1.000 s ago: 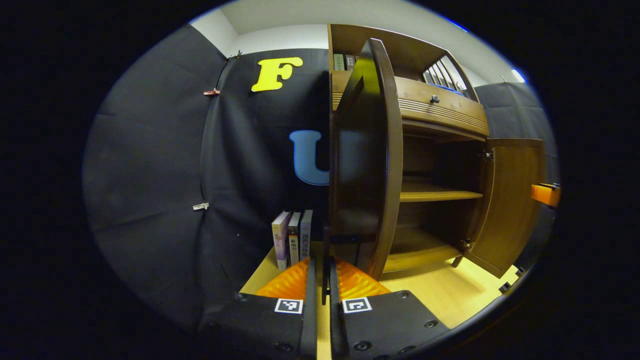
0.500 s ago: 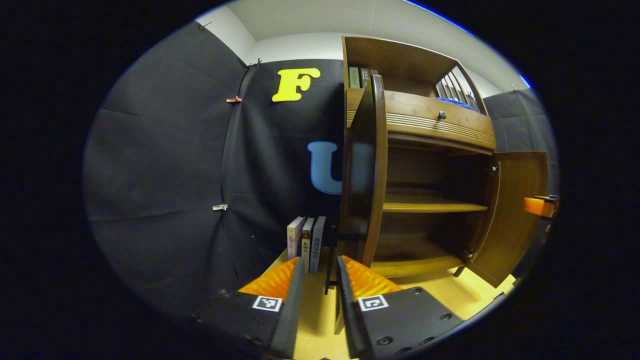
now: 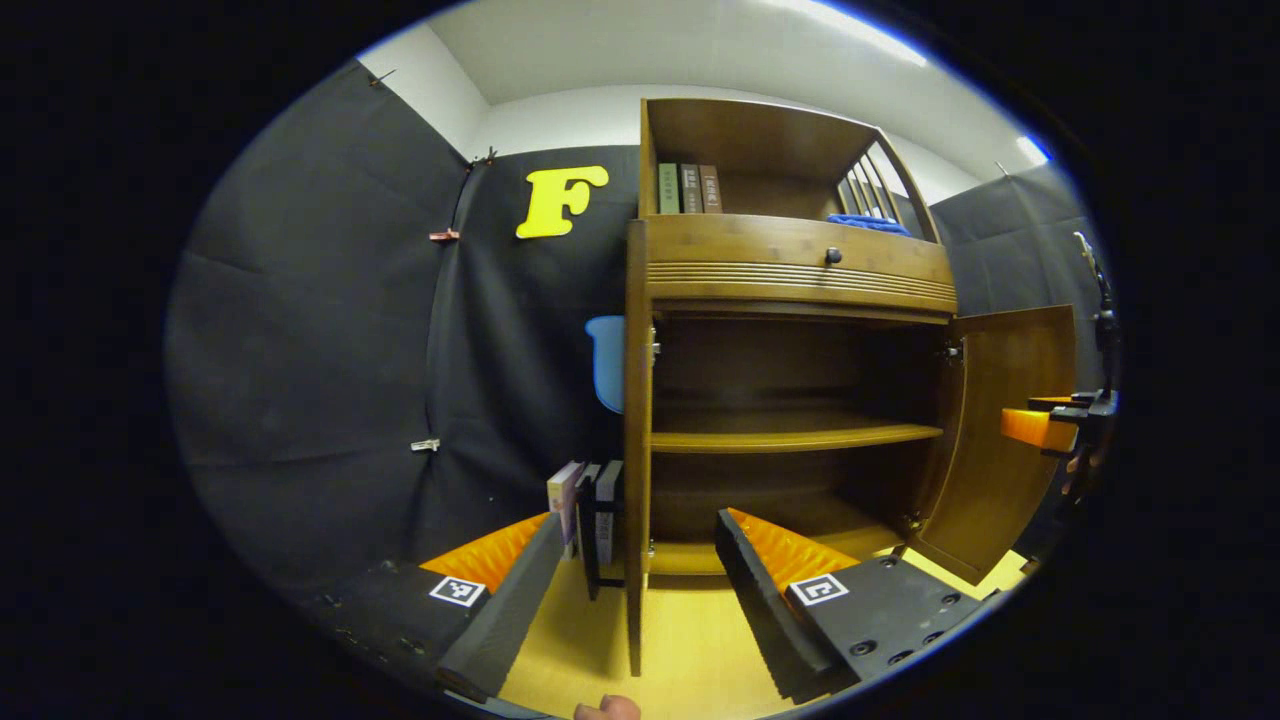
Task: Open the right door of the double-door shoe cabinet with the right hand, and open the left door with the left hand.
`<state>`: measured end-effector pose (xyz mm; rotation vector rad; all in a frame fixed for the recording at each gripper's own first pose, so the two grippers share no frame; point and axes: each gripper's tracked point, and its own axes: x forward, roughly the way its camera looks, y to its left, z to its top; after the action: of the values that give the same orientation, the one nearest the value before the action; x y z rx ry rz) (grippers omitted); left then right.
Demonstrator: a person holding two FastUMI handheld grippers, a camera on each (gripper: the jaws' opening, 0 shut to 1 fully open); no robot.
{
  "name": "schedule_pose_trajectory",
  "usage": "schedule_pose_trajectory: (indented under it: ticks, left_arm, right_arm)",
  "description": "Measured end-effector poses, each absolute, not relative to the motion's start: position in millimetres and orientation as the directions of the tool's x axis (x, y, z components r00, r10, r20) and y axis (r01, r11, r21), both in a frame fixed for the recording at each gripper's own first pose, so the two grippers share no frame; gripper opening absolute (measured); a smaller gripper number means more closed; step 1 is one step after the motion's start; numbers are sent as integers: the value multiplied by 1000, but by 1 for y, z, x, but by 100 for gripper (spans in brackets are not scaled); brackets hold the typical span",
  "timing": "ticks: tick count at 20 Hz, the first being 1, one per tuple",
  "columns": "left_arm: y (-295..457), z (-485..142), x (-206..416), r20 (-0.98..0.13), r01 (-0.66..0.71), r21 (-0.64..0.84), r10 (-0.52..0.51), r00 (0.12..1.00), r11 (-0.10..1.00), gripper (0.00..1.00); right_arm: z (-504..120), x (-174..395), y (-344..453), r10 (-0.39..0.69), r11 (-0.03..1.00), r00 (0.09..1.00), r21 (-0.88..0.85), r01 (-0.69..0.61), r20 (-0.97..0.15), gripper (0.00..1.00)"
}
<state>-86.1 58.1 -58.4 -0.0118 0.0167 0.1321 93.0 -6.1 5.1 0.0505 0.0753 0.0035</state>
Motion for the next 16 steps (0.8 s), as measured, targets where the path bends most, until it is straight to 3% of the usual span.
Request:
schedule_pose_trajectory:
  ticks: [16]
  left_arm:
    - [-47, -46, -13, -32, -33, 39, 35, 999, 999, 93]
  right_arm:
    - [-4, 116, -61, -62, 995, 994, 77, 69, -85, 99]
